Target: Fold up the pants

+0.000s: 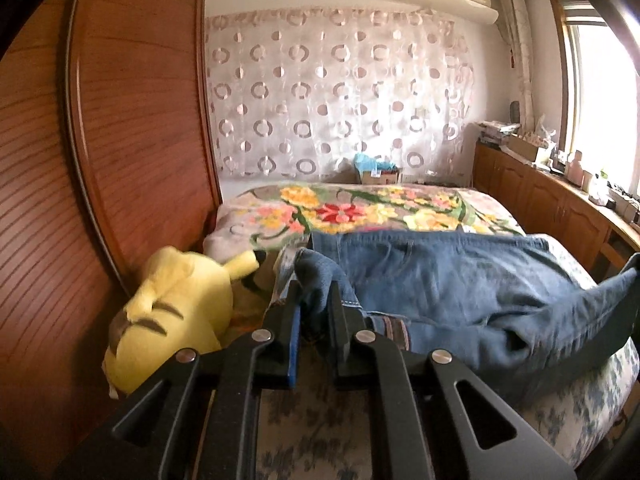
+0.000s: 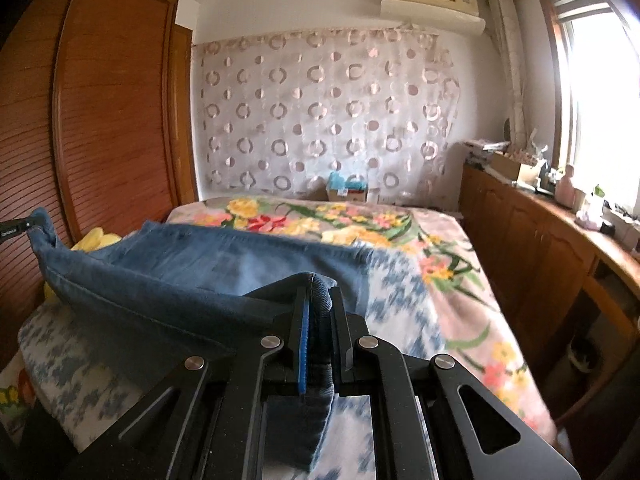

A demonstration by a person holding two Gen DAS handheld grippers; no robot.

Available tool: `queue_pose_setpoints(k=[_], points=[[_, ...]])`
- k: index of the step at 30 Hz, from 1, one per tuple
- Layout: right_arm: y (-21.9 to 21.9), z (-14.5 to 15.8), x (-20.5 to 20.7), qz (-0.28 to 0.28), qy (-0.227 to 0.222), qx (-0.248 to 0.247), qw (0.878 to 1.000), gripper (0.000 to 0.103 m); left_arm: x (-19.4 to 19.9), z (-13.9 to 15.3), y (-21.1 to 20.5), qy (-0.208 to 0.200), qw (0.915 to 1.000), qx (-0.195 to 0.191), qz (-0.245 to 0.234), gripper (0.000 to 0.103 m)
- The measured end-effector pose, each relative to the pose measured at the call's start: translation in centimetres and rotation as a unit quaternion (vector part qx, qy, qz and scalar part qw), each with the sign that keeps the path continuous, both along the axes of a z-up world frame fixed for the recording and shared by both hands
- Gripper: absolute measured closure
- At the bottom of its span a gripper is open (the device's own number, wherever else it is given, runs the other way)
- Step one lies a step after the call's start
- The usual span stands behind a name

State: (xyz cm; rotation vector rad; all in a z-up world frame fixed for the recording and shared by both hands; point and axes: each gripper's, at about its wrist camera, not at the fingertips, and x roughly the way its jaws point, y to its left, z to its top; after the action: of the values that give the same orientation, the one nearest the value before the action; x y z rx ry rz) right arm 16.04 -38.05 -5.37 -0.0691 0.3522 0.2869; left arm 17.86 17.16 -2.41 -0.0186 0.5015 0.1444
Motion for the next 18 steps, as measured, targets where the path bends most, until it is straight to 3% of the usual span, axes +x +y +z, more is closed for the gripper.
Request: queue_pose_setpoints(k=[8,18], points=[[1.7,-0.6,4.4,-0.005,-0.011,-0.018,1.0,0.095,5.2,1.0,-0.5,-0.001,0.9999,0.012,-0.003,0.092],[3.8,-3.5,10.6,-0.011,0.034,-0.053,0.998,0.095,11.9,-2.2,-1.1,0.04,0.9989,0.023,-0.013,0.092]])
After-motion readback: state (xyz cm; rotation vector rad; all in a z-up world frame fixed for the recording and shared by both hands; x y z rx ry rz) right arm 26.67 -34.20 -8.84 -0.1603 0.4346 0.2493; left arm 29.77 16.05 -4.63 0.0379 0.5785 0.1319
